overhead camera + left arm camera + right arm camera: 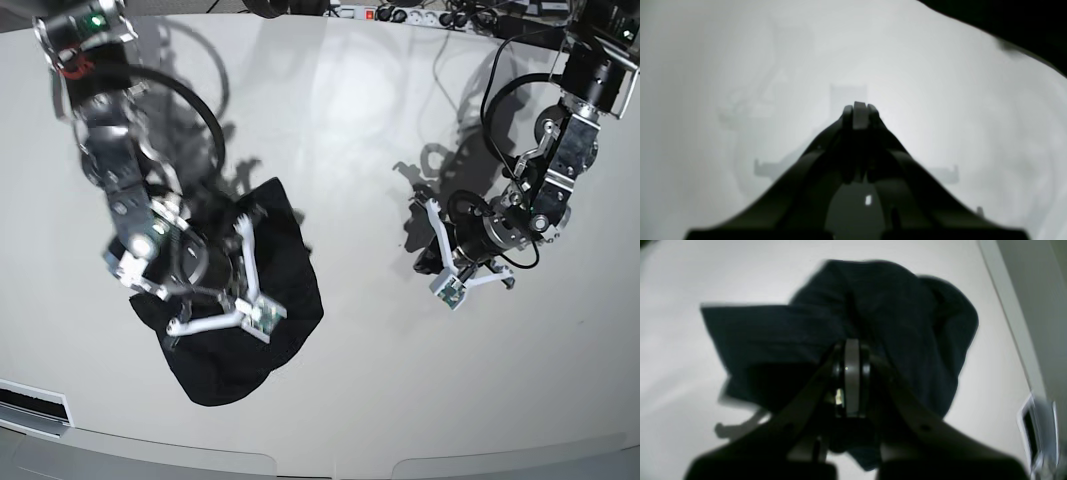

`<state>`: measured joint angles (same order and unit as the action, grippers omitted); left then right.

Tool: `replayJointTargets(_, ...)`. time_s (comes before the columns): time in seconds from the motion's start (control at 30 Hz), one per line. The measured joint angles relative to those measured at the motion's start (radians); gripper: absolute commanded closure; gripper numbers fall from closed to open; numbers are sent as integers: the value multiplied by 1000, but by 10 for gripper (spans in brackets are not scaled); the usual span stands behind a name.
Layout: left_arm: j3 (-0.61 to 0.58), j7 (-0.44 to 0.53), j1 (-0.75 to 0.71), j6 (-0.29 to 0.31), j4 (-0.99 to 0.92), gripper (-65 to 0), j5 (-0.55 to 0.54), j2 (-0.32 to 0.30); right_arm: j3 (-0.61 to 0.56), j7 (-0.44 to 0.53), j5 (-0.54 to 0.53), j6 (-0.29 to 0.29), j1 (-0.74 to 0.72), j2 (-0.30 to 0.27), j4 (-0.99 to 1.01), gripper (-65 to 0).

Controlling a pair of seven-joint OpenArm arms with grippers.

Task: Layout the t-shirt on the table in an organized manner, then fold the t-shirt properly
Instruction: 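Grasp the black t-shirt with the right gripper and drag it outward, then grasp another edge of the t-shirt with the left gripper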

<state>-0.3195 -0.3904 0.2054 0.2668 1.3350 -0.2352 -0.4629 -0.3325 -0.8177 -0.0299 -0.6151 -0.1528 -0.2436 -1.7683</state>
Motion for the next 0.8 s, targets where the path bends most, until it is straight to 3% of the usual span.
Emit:
replayJointTargets(0.07, 0, 0, 0, 0, 0, 0, -1, 0, 0, 5, -33, -83, 29, -56, -76, 0)
replayJointTargets(0.1, 0, 1, 0, 0, 0, 0, -1, 1, -1, 6, -32, -92, 42, -87, -101, 0)
replayJointTargets(0.27, 0, -2, 0, 0, 0, 0, -1, -1, -2, -7, -10, -86, 91, -247, -116, 0)
replayJointTargets(0.37, 0, -2, 0, 1, 0, 0, -2, 1, -2, -67, 24, -81, 106, -319, -116, 0)
replayJointTargets(0.5, 0, 0, 0, 0, 0, 0, -1, 0, -4, -126, 120, 165, 103, -386, -117, 0)
replayJointTargets(0.63, 0, 0, 0, 0, 0, 0, -1, 1, -3, -133, 154, 321, 103, -404, -116, 0)
replayJointTargets(0.67, 0, 0, 0, 1, 0, 0, -2, 2, -3, -132, 150, 342, 103, -401, -116, -23)
replayJointTargets(0.8, 0, 0, 0, 0, 0, 0, -1, 0, -4, -129, 149, 449, 103, -390, -116, -253)
